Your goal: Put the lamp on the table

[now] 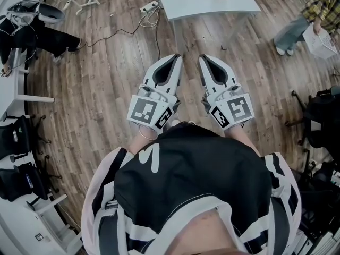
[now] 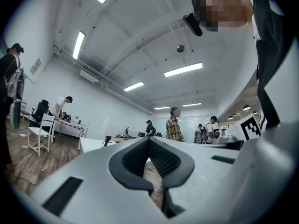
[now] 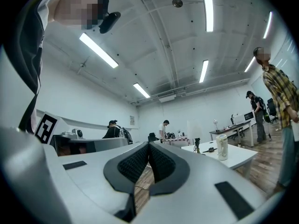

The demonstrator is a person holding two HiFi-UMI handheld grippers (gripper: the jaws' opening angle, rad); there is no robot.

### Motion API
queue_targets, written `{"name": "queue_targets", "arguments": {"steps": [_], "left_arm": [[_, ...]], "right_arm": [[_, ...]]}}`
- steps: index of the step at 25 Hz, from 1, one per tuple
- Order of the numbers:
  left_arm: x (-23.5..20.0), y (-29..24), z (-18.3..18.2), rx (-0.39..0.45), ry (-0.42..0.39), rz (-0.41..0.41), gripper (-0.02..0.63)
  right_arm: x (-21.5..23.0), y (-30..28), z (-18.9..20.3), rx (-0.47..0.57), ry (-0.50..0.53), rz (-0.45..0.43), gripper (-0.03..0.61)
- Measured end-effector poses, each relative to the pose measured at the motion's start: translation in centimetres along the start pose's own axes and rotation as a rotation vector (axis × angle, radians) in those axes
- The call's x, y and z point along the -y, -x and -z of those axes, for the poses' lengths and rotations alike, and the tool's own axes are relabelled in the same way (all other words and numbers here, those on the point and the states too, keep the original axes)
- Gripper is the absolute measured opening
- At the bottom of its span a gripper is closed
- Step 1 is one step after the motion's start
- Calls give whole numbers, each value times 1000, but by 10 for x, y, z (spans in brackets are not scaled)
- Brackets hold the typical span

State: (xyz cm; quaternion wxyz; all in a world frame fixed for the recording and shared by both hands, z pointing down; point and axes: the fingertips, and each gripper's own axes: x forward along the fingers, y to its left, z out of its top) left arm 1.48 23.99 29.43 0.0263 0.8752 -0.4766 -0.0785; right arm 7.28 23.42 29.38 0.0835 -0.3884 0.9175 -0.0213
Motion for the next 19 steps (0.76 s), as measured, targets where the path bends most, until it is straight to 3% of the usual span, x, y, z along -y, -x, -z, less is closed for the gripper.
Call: {"name": "queue_targets", "arguments": {"steps": [19], "left_arm": [[-13,2,-3,9,12,4,5]], "right_arm": [[-8,-12,0,-13,19,-2,18]]}}
